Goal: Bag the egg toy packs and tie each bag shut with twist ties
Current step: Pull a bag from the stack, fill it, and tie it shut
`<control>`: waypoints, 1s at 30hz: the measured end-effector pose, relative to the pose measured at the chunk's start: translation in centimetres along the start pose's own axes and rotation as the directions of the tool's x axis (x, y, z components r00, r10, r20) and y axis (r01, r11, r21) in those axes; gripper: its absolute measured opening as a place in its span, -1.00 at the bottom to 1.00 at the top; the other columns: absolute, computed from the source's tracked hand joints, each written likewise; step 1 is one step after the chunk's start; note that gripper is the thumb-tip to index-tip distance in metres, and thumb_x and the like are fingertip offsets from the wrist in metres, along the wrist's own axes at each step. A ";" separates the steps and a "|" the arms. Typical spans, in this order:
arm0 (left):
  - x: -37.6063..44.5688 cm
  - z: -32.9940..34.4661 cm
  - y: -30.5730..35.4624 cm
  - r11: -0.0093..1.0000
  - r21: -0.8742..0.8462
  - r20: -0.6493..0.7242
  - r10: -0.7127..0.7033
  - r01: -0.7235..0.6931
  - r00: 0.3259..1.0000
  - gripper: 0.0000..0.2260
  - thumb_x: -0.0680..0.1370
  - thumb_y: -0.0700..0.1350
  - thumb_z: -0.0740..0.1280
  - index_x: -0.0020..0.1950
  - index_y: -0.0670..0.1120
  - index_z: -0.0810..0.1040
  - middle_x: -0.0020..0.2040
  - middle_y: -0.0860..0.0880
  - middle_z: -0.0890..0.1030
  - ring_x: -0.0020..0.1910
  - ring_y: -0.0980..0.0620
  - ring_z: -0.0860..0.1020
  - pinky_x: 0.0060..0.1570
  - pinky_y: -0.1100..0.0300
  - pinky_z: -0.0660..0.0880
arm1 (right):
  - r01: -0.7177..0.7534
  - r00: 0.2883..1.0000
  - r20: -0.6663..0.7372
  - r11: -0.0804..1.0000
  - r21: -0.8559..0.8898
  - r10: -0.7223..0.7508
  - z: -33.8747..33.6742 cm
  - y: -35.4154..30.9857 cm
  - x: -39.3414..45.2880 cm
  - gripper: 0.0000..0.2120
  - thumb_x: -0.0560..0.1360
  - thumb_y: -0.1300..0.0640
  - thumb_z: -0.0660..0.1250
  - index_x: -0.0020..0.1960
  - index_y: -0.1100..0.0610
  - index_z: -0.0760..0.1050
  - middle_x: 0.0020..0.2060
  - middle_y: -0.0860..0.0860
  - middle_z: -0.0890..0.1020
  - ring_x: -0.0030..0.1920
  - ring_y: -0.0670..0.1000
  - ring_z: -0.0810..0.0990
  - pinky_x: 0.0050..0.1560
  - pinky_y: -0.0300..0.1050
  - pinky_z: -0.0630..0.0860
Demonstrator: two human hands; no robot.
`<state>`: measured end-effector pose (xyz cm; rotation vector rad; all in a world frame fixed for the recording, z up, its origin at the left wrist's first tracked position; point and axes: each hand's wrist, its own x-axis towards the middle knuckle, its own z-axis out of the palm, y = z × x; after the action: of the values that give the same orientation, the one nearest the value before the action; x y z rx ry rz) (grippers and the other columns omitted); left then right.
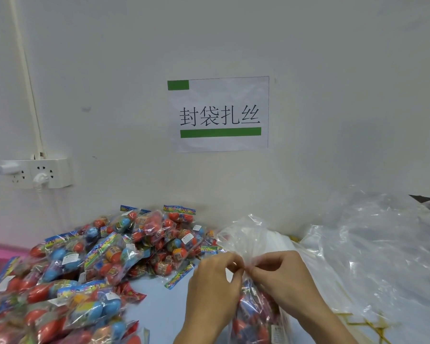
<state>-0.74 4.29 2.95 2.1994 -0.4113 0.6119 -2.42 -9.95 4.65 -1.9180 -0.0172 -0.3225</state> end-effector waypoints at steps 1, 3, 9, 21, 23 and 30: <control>0.0 0.0 0.1 1.000 0.019 0.002 0.018 -0.018 1.000 -0.92 0.55 -0.03 0.38 -0.11 0.15 0.61 -0.15 0.24 0.61 -0.17 0.08 0.56 -0.08 0.12 0.55 | 0.004 1.000 0.002 1.000 -0.005 -0.004 0.0 0.0 0.0 -0.85 0.42 0.17 0.49 -0.28 -0.04 0.73 -0.36 -0.09 0.71 -0.35 -0.19 0.64 -0.28 -0.32 0.47; -0.1 0.0 0.2 0.998 0.052 0.011 0.043 -0.043 0.999 -0.92 0.57 -0.04 0.35 -0.08 0.15 0.58 -0.11 0.25 0.60 -0.14 0.08 0.55 -0.06 0.16 0.53 | 0.006 1.000 0.002 1.000 -0.005 -0.006 -0.1 -0.1 0.0 -0.83 0.42 0.17 0.49 -0.29 -0.05 0.73 -0.36 -0.07 0.71 -0.36 -0.19 0.64 -0.29 -0.32 0.48; 0.0 -0.2 0.4 0.977 0.188 0.021 0.100 -0.102 0.995 -0.98 0.60 -0.02 0.28 -0.02 0.10 0.50 -0.03 0.22 0.46 0.00 0.17 0.45 -0.09 0.29 0.45 | -0.003 0.998 0.058 1.000 0.013 0.002 -0.1 -0.2 -0.1 -0.84 0.40 0.23 0.51 -0.28 0.00 0.73 -0.35 -0.03 0.72 -0.34 -0.14 0.65 -0.25 -0.27 0.50; 0.3 0.3 0.6 0.994 -0.074 0.007 -0.086 0.086 0.996 -0.84 0.49 -0.14 0.44 -0.21 0.12 0.62 -0.15 0.16 0.62 -0.08 0.18 0.55 -0.03 0.23 0.51 | -0.026 0.993 -0.121 0.994 -0.104 0.013 0.9 0.0 0.0 -0.89 0.30 0.23 0.46 -0.35 0.05 0.68 -0.42 -0.11 0.68 -0.40 -0.18 0.62 -0.36 -0.34 0.44; 0.4 0.4 0.6 0.977 -0.167 0.010 -0.129 0.129 0.992 -0.82 0.46 -0.16 0.47 -0.27 0.10 0.64 -0.18 0.13 0.65 -0.11 0.17 0.58 -0.11 0.29 0.50 | -0.024 0.989 -0.150 0.992 -0.123 0.006 0.9 0.1 0.1 -0.90 0.30 0.22 0.46 -0.34 0.05 0.68 -0.42 -0.12 0.68 -0.37 -0.18 0.64 -0.35 -0.34 0.46; 0.7 0.0 0.7 0.815 -0.481 0.126 -0.301 0.324 0.945 -0.83 0.51 -0.23 0.41 -0.25 -0.07 0.70 -0.27 0.01 0.69 -0.26 0.14 0.63 -0.25 0.31 0.54 | -0.005 0.990 -0.142 0.998 -0.057 -0.003 0.7 0.4 0.3 -0.89 0.39 0.21 0.52 -0.31 0.08 0.69 -0.40 -0.09 0.70 -0.39 -0.17 0.63 -0.32 -0.29 0.46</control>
<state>-0.55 3.77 3.77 1.7282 -0.1890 0.2373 -1.90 -9.53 4.09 -1.9470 0.0881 -0.4620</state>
